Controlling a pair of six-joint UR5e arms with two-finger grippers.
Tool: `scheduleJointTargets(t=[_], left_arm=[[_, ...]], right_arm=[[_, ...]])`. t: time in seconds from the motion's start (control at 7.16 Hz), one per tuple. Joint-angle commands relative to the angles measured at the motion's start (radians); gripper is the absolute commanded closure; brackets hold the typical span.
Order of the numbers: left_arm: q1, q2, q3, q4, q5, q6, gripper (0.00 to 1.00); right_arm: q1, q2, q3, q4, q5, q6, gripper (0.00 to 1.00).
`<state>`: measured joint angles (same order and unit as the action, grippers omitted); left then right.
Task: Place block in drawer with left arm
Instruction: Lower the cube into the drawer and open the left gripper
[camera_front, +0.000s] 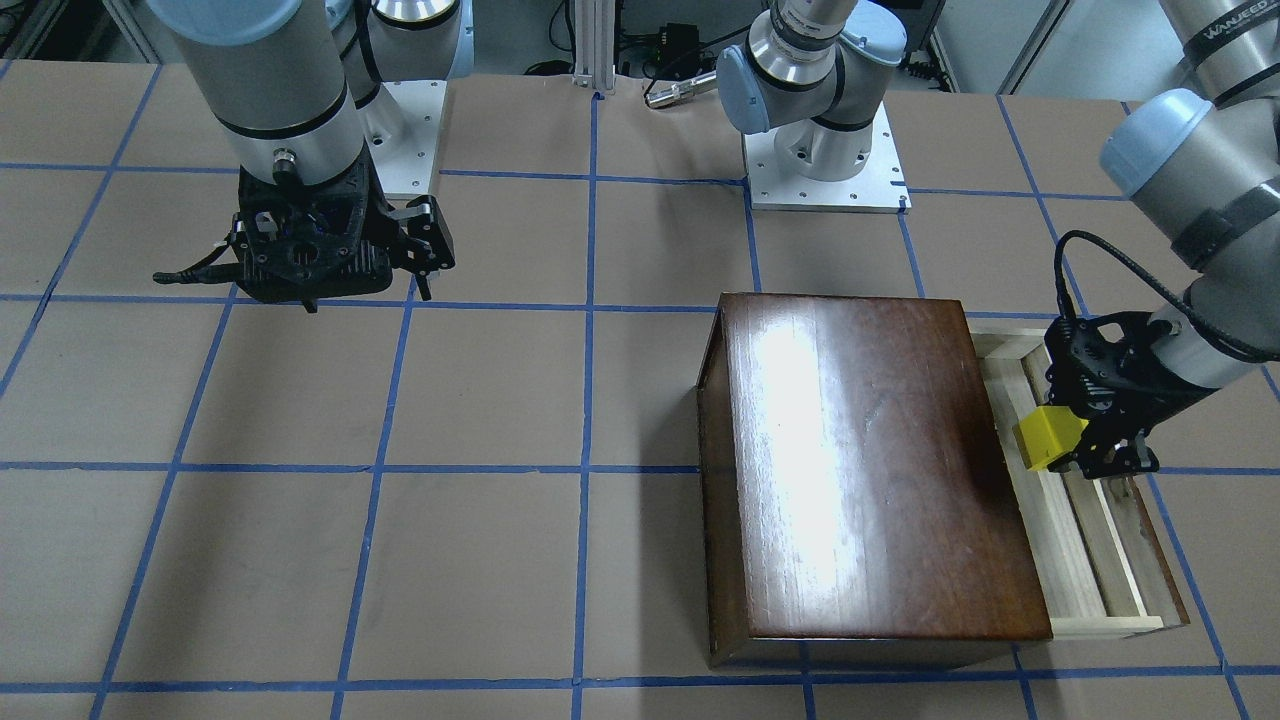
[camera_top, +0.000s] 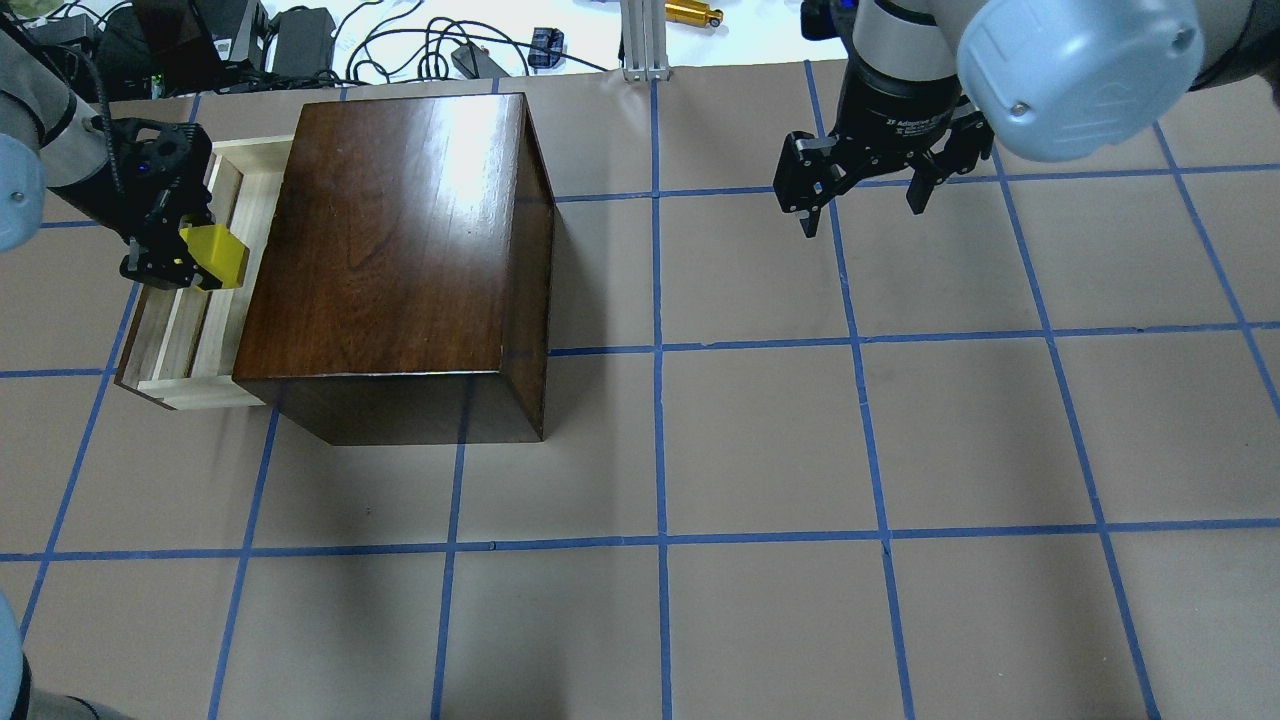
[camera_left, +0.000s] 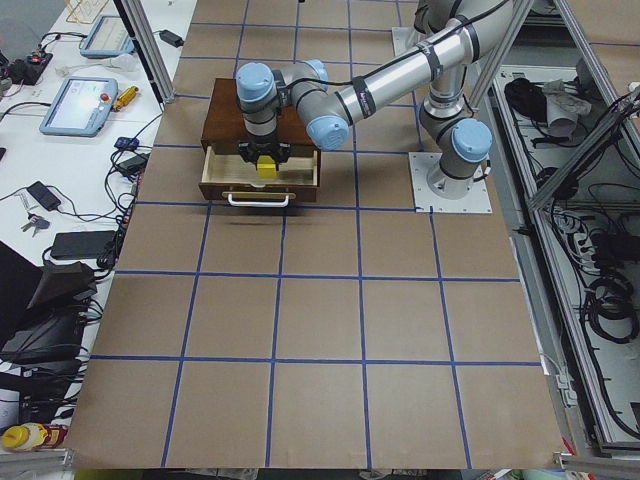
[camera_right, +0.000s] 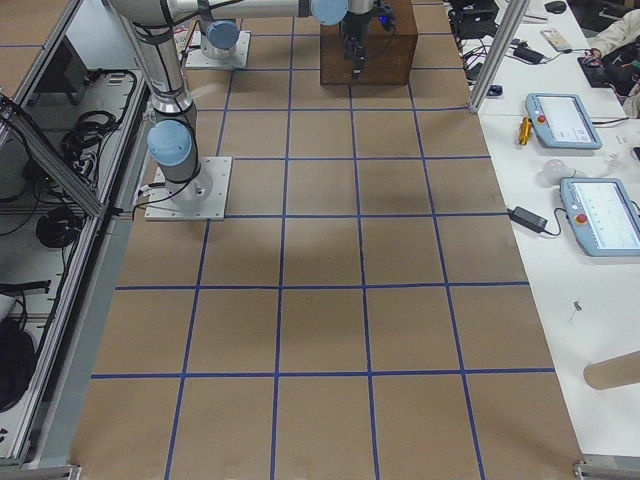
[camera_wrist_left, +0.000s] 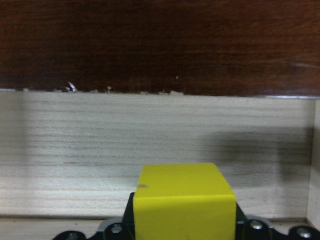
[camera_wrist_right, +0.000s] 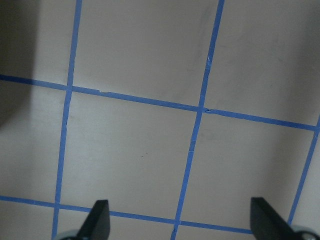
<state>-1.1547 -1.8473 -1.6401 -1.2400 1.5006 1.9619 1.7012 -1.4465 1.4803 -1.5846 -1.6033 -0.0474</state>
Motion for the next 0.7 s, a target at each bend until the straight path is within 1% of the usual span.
scheduleJointTargets(t=[0.0,0.28,0.42,0.56], left_arm=[[-0.003,-0.035,-0.010,0.045,-0.003,0.000,1.00],[-0.003,-0.043,-0.023,0.062,-0.003,-0.001,1.00],[-0.003,-0.043,-0.026,0.063,-0.003,-0.003,0.58],[-0.008,-0.040,-0.024,0.053,-0.003,-0.008,0.11]], right_arm=[[0.000,0.000,0.000,0.000,-0.001,0.001,0.00],[0.000,0.000,0.000,0.000,0.000,0.000,0.00],[0.000,0.000,0.000,0.000,0.000,0.000,0.00],[0.000,0.000,0.000,0.000,-0.001,0.000,0.00]])
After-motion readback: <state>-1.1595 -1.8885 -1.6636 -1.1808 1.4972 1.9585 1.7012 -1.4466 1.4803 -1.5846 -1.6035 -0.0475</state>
